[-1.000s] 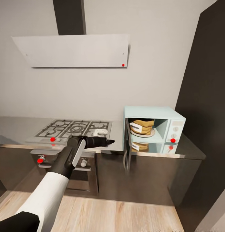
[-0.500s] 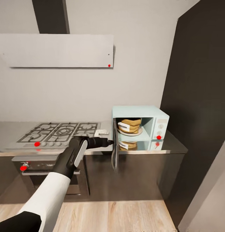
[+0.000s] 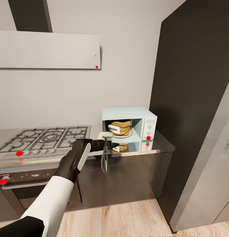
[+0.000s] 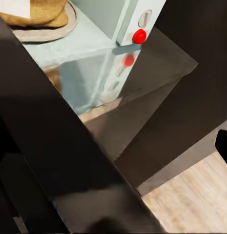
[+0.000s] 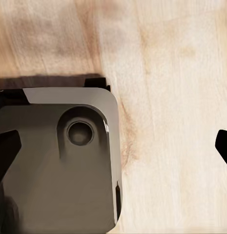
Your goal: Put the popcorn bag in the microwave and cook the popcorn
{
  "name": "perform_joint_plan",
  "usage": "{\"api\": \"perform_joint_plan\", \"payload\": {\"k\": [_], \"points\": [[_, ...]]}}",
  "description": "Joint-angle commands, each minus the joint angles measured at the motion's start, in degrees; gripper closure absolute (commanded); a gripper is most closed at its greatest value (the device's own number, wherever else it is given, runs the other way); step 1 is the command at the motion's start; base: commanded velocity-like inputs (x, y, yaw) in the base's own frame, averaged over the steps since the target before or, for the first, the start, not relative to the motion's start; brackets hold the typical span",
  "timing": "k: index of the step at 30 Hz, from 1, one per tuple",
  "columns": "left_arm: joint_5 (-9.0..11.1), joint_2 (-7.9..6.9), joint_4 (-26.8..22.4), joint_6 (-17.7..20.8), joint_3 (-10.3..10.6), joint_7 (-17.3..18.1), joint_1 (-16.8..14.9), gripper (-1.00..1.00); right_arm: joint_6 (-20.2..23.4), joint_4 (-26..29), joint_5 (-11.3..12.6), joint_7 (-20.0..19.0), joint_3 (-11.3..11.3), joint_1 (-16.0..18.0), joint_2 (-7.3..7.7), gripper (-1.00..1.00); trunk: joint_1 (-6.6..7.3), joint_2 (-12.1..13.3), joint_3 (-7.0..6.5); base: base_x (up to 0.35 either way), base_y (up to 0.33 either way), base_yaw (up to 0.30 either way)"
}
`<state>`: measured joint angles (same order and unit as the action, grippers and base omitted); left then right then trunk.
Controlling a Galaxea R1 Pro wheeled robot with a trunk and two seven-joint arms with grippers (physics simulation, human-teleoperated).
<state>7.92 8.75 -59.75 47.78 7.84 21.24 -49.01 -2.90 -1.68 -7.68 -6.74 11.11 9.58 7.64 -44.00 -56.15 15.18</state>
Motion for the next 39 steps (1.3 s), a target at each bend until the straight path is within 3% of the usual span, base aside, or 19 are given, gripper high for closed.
{"api": "perform_joint_plan", "payload": {"k": [1, 5, 8, 13, 14, 17, 27, 39], "points": [[0.64, 0.35, -0.14, 0.47, -0.02, -0.22, -0.04, -1.0, -0.33, -0.17, -0.59, -0.12, 0.49, 0.09, 0.02, -1.0, -0.01, -0.05, 0.08, 0.0, 0.0, -0.242], [0.53, 0.78, -0.35, 0.34, -0.02, -1.28, -0.04, -1.0, -0.35, -0.18, -0.59, -0.12, 0.49, 0.09, 0.01, -1.0, -0.01, -0.05, 0.08, 0.0, 0.0, -0.242], [0.86, 1.19, -0.47, 0.3, 0.06, -5.3, -0.04, -1.0, -0.35, -0.17, -0.59, -0.12, 0.49, 0.09, 0.01, -1.0, -0.01, -0.05, 0.08, 0.0, 0.0, -0.242], [0.45, 1.25, -0.32, 0.28, 0.05, -7.45, -0.04, -1.0, -0.35, -0.18, -0.59, -0.12, 0.49, 0.09, 0.01, -1.0, -0.01, -0.05, 0.08, 0.0, 0.0, -0.242], [0.6, 1.25, -0.28, 0.26, 0.07, -10.52, -0.04, -1.0, -0.35, -0.17, -0.59, -0.12, 0.49, 0.09, 0.07, -1.0, -0.01, -0.05, 0.08, 0.0, 0.0, -0.242], [0.97, 1.25, -0.21, 0.21, 0.07, -14.04, -0.04, -1.0, -0.28, -0.17, -0.52, -0.12, 0.56, 0.09, 0.09, -1.0, -0.01, -0.05, 0.08, 0.0, 0.0, -0.242], [1.04, 1.25, 0.07, 0.2, 0.16, -14.73, -0.04, -1.0, -0.26, -0.17, -0.5, -0.2, 0.58, 0.09, 0.18, -1.0, -0.01, -0.05, 0.08, 0.0, 0.0, -0.269], [0.79, 1.25, 0.01, 0.22, 0.16, -14.82, -0.04, -1.0, -0.51, -0.17, -0.53, -0.21, 0.58, 0.09, 0.26, -1.0, -0.01, -0.05, 0.08, 0.091, 0.0, -0.019]]}}
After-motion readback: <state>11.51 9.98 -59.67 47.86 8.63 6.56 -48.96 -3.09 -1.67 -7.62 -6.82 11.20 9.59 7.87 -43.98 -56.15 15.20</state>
